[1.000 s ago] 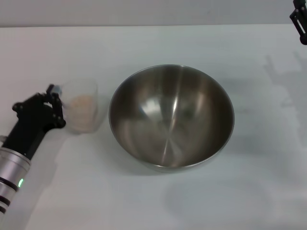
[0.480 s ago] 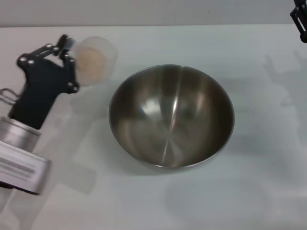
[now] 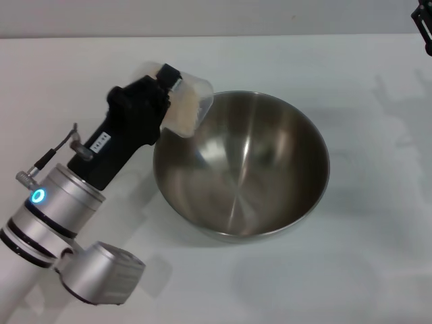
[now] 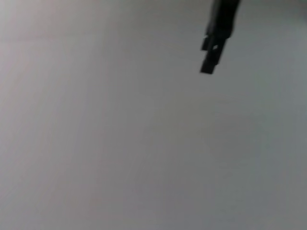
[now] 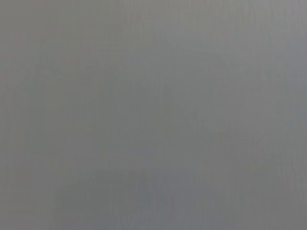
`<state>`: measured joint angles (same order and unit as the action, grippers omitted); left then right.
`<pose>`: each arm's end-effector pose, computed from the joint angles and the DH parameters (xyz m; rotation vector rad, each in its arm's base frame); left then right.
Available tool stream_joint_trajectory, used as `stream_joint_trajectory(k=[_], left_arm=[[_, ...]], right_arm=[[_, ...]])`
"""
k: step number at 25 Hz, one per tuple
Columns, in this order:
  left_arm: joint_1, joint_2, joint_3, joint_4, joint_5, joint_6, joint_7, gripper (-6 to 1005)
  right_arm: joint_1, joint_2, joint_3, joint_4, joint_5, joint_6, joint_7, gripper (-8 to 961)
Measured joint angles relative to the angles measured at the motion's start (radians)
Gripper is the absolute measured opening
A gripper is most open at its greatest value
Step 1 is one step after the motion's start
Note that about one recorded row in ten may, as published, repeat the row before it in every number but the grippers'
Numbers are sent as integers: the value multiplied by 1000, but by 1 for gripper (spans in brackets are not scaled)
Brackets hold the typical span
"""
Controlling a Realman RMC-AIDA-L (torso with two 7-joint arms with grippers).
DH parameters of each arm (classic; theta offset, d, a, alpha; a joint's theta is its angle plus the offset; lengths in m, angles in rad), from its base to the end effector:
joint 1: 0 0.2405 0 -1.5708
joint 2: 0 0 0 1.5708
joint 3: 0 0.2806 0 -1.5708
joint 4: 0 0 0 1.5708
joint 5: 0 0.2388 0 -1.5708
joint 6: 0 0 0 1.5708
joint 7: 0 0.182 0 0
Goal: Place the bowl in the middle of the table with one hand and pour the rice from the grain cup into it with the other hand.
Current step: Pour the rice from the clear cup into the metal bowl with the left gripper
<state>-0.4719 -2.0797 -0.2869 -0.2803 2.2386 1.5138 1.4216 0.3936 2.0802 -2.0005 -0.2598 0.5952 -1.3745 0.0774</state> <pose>-0.2391 0.3319 -0.1108 -1.4063 1.1792 -0.0937 0.3200 0.3880 -0.0052 -1.4581 0.2937 0.8756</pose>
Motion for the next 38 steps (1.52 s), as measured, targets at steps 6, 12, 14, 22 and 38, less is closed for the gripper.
stream_joint_trajectory(k=[6,12,14,22,38], left_arm=[[-5,0,26,-21,20,-17,290,30],[-11,0,29,-33,49,-28,469,30],[-11,0,30,-34,49,-32,481,29],[-15,0,30,-28,50,-41,510,30],[-17,0,31,-19,103,-52,561,37]], right_arm=[[1,0,10,4,0,0,0,817],[2,0,14,7,0,1,-2,817],[2,0,14,7,0,2,-2,817],[9,-1,14,16,0,7,-2,817],[11,-2,28,18,0,8,-4,816]])
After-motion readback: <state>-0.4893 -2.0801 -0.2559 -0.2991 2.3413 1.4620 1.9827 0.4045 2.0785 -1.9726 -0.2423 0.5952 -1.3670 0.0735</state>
